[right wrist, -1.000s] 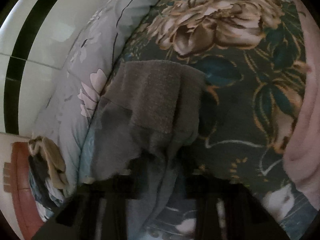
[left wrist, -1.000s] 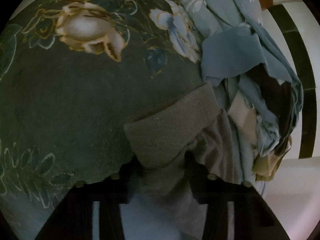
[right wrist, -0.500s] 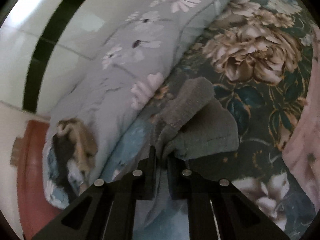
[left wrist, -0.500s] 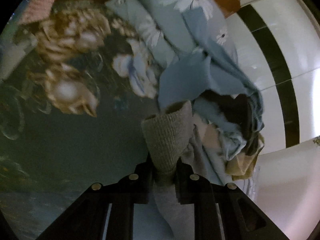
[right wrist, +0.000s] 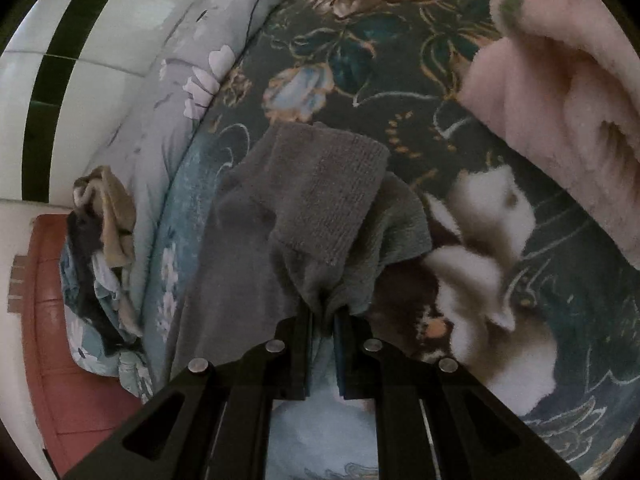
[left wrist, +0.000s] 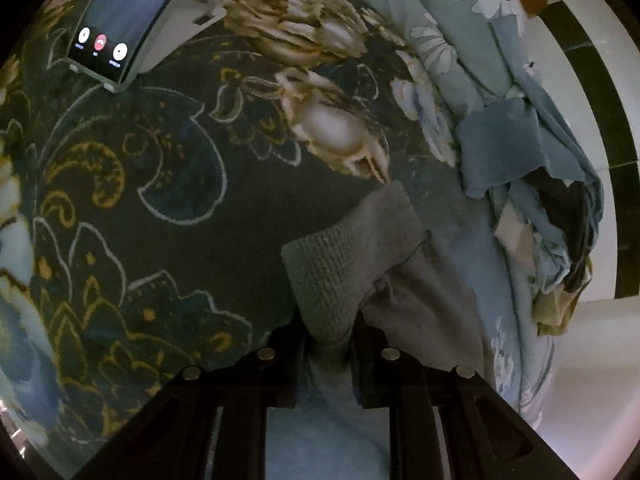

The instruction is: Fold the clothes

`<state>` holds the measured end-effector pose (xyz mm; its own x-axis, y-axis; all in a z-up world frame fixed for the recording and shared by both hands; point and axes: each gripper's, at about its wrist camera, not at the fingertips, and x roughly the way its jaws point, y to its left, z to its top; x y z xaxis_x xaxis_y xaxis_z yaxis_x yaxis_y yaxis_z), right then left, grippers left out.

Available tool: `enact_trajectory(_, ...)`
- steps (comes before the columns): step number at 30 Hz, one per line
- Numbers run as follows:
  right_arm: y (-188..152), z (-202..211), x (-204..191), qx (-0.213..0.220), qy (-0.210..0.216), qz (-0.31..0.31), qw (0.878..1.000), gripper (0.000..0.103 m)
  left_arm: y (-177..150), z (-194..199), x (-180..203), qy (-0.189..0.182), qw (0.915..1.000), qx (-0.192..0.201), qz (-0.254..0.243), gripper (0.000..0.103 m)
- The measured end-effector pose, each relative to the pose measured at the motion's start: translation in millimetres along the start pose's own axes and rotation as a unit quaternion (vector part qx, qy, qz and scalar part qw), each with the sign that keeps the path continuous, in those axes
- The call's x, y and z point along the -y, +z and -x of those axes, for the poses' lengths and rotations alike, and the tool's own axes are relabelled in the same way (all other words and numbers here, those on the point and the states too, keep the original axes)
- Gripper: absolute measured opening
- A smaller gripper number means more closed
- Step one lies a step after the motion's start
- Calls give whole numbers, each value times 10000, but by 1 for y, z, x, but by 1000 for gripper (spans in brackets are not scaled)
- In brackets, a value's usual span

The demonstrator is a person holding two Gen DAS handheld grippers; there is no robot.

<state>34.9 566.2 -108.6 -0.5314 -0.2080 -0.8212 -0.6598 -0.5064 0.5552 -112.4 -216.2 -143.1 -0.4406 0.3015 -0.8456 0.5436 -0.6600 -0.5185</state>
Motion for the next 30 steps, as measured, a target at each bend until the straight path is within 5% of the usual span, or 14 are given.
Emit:
enact_trajectory(6, -6, -7, 5, -183, -212, 52, 9996, 11, 2, 17, 14, 291, 9967, -303, -692, 33)
enact_trajectory(10, -12, 4, 4, -195, -465, 272, 9984, 25, 6, 38, 15, 493, 9927, -240, -1077, 35)
enact_trajectory(14, -14, 30, -8, 23, -620, 664, 9959, 26, 23, 47, 22, 611, 9906, -71, -1222, 47)
enact_trajectory(25, 34, -16, -63, 149, -675, 871, 9938, 40, 43, -17, 69, 1042, 9814, -277, -1586, 53)
enact_trajectory(30, 48, -42, -77, -66, -843, 1124, 9901, 41, 39, -20, 67, 870, 9845, -254, -1501, 53)
